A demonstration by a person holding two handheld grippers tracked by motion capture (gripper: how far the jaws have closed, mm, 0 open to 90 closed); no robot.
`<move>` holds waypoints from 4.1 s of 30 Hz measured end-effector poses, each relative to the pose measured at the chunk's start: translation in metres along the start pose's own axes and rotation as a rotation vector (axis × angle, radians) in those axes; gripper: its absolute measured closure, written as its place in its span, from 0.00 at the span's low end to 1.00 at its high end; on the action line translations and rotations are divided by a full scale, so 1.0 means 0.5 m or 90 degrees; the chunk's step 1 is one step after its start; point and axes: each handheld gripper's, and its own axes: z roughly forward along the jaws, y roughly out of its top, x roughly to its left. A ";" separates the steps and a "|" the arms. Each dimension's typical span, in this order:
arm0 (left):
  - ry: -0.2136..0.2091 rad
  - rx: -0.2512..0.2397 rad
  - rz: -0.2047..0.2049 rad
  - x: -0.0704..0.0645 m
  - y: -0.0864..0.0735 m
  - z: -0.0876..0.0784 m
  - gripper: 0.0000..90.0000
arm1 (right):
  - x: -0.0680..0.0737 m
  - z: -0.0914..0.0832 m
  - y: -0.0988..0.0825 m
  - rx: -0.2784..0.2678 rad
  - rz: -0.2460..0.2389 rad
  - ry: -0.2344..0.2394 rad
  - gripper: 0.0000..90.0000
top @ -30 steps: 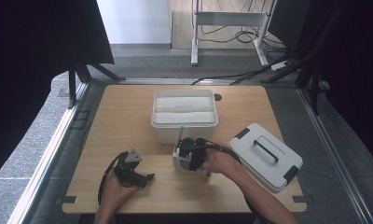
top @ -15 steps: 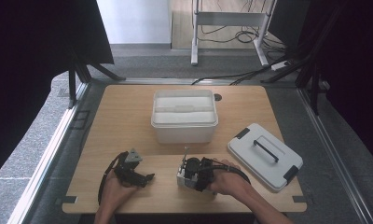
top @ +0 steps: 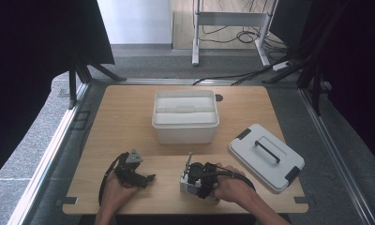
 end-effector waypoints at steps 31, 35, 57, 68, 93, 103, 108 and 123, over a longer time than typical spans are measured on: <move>0.000 0.001 -0.007 -0.001 0.001 0.000 0.00 | -0.117 -0.108 -0.064 -0.111 0.118 -0.002 0.44; -0.002 0.024 0.004 0.004 0.016 -0.003 0.01 | -0.148 -0.091 -0.105 -0.168 0.159 -0.028 0.40; -0.069 0.007 0.058 0.093 0.241 -0.008 0.00 | -0.284 -0.008 -0.137 -0.379 0.296 -0.111 0.04; -0.079 -0.007 0.047 0.120 0.275 0.023 0.00 | -0.337 0.026 -0.120 -0.474 0.314 -0.070 0.01; -0.104 -0.002 0.090 0.037 0.210 -0.042 0.00 | -0.217 0.012 -0.162 -0.460 0.259 -0.061 0.04; -0.107 0.001 0.099 -0.009 0.183 -0.073 0.00 | -0.157 0.003 -0.174 -0.449 0.248 -0.068 0.03; -0.111 0.003 0.112 -0.012 0.180 -0.078 0.00 | -0.148 0.003 -0.176 -0.430 0.244 -0.076 0.06; -0.093 0.020 0.141 0.035 0.183 -0.123 0.00 | -0.149 0.090 -0.265 -0.347 0.272 -0.113 0.00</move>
